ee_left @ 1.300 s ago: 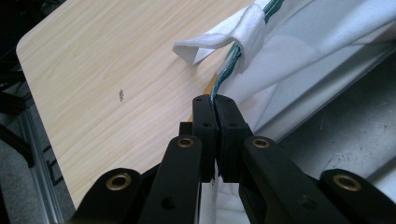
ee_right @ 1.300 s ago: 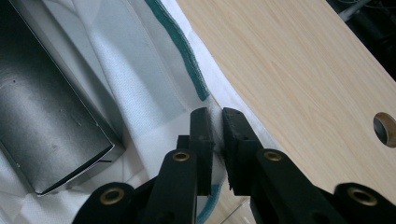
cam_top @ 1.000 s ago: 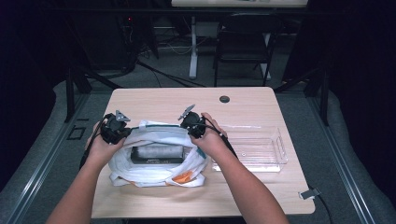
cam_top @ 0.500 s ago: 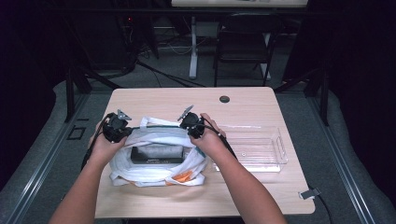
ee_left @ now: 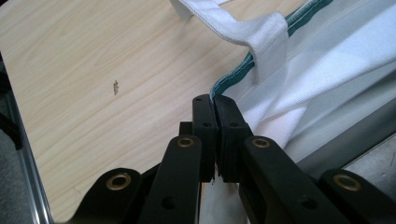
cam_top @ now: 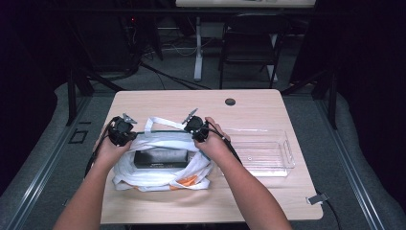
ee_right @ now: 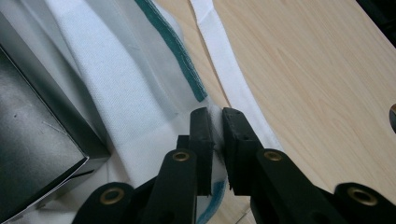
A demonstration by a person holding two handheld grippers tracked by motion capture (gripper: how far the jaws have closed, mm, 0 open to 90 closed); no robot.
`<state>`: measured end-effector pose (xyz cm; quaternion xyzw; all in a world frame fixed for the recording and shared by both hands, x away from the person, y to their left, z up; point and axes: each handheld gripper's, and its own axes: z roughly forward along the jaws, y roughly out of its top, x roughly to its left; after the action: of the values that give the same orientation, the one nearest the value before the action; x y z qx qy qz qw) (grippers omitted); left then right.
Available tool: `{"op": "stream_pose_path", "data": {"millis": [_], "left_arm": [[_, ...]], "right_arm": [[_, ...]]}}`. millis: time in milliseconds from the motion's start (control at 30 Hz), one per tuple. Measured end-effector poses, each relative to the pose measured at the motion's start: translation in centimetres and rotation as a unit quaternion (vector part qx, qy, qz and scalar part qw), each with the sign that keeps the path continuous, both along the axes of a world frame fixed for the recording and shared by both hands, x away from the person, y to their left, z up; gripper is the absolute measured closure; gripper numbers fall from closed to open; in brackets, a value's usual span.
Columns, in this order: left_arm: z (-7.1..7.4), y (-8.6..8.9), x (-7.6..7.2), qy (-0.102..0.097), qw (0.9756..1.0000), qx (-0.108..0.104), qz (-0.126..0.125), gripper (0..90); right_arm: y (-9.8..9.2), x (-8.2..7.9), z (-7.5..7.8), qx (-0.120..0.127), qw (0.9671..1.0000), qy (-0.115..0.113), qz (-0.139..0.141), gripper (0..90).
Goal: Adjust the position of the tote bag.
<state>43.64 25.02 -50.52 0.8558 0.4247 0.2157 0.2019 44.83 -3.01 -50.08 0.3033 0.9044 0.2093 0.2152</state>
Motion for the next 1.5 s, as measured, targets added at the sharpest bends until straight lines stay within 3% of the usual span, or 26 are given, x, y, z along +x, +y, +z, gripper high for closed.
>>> {"op": "stream_pose_path", "data": {"millis": [533, 1500], "left_arm": [[-1.3, 0.0, 0.2, 0.007, 0.9999, 0.001, 0.009, 88.2], [-2.0, -0.3, 0.0, 0.014, 0.9998, 0.007, 0.011, 88.2]], "right_arm": [[0.3, 0.2, -0.7, -0.006, 1.0, 0.003, -0.002, 82.7], [0.4, 0.2, -1.5, -0.016, 0.9998, 0.012, -0.001, 82.6]]}}
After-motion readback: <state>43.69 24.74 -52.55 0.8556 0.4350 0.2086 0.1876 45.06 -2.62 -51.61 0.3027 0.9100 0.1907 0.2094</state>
